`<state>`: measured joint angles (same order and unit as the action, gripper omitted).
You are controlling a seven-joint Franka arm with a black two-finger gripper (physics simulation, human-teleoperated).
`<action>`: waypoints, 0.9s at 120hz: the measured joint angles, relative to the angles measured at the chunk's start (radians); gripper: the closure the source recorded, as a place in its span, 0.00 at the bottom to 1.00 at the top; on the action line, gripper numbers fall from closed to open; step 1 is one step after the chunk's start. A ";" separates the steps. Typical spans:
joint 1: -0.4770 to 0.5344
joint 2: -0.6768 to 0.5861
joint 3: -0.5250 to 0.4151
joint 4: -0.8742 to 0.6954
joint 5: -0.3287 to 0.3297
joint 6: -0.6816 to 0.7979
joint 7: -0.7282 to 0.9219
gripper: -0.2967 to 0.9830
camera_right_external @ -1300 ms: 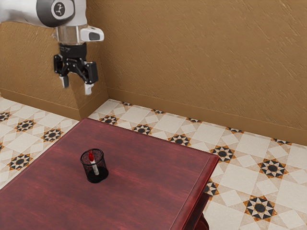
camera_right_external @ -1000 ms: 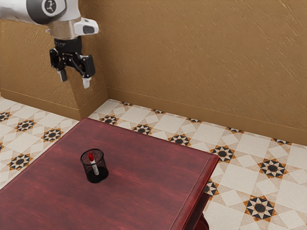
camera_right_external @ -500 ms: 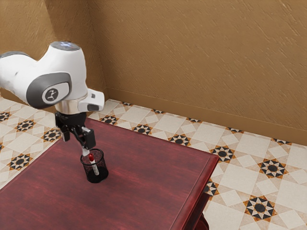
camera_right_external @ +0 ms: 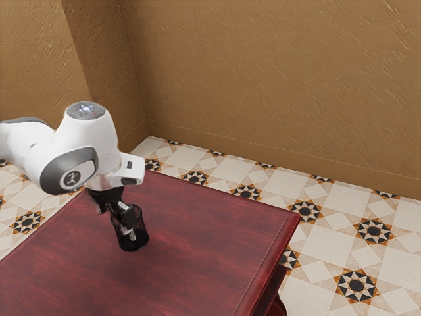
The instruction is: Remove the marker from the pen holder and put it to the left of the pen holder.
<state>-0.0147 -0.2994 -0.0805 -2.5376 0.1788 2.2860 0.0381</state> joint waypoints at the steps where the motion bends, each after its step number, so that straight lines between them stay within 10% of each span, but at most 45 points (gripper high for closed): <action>1: 0.000 0.005 0.002 0.002 0.002 0.005 0.001 0.23; 65: 0.000 0.132 0.085 0.021 0.023 0.155 0.036 0.24; 108: -0.001 0.124 0.086 0.023 0.024 0.169 0.051 0.55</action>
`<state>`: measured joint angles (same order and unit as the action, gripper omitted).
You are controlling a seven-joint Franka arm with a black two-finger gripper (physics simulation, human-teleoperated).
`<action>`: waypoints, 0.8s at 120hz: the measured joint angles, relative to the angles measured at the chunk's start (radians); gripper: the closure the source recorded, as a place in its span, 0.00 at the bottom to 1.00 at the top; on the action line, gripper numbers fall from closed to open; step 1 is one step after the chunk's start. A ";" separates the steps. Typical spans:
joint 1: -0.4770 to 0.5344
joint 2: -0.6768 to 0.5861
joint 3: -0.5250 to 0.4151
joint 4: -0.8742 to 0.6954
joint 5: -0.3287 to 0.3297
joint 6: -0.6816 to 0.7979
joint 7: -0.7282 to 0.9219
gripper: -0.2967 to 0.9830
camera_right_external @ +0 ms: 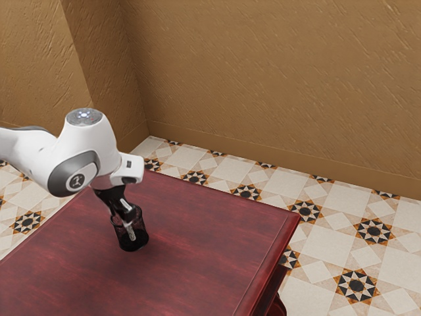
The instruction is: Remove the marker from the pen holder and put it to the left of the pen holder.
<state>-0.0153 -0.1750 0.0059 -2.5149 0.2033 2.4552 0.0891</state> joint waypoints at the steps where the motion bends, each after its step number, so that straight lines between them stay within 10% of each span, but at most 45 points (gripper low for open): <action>1: 0.000 0.000 0.000 0.000 0.000 0.000 0.000 0.56; 55: 0.000 -0.015 0.000 0.057 0.012 -0.036 -0.005 0.82; 96: 0.005 0.073 0.074 0.437 0.022 -0.554 -0.025 0.84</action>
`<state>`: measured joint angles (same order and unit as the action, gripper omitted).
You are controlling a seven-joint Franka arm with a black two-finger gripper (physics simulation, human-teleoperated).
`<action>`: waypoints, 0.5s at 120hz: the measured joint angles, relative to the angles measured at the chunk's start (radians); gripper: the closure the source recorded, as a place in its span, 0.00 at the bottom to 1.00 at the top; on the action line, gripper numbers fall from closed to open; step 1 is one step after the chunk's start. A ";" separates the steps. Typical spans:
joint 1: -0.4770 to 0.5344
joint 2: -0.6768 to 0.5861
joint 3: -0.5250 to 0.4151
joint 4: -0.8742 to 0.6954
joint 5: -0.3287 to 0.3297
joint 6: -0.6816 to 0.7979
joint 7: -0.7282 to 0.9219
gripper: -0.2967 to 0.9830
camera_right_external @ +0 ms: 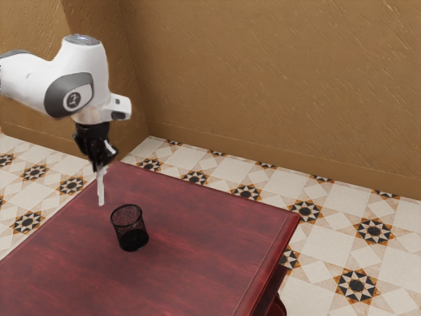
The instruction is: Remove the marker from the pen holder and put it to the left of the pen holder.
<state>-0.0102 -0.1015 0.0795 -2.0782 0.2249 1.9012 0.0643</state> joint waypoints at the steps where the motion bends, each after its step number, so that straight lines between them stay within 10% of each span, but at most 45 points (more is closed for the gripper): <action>1: 0.001 0.008 0.003 0.007 0.001 -0.016 0.000 0.84; 60: 0.001 0.643 0.153 0.464 -0.027 -0.636 -0.040 0.85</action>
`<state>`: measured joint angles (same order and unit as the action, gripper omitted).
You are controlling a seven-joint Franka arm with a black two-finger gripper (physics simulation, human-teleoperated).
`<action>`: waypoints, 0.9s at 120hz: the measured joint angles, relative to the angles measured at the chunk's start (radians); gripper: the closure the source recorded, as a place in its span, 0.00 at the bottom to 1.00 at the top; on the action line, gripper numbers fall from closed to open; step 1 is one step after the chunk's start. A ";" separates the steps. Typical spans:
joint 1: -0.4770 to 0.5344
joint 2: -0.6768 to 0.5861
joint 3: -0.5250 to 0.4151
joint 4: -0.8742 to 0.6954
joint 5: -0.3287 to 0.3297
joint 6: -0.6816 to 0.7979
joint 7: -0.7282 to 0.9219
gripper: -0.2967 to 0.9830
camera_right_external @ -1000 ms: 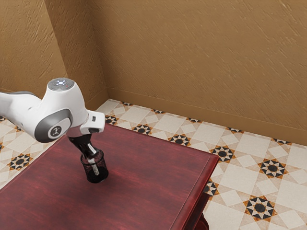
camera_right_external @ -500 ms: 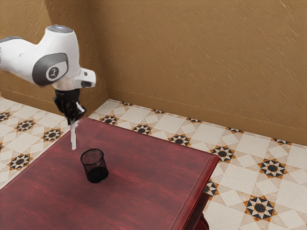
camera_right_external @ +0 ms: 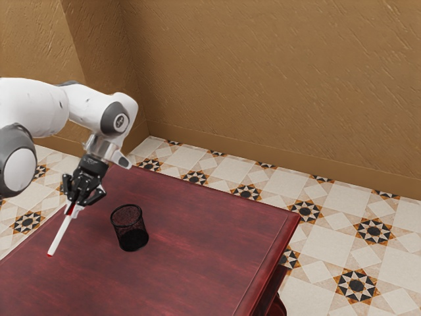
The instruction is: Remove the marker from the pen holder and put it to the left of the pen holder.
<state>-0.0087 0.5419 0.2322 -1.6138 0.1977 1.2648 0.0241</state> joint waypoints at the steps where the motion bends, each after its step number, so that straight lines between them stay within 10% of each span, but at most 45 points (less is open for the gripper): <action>1: 0.000 0.003 0.000 0.001 -0.001 -0.004 0.000 0.85; 27: 0.006 0.049 0.002 0.006 -0.013 -0.072 -0.007 0.83; 54: 0.016 0.064 -0.003 0.054 -0.038 -0.086 -0.012 0.47; 84: 0.018 -0.469 -0.194 -0.005 -0.112 0.119 -0.003 0.31; 108: -0.050 -0.517 -0.238 0.051 -0.133 0.191 -0.030 0.26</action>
<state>-0.0591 0.0252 -0.0053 -1.5625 0.0652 1.4556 -0.0062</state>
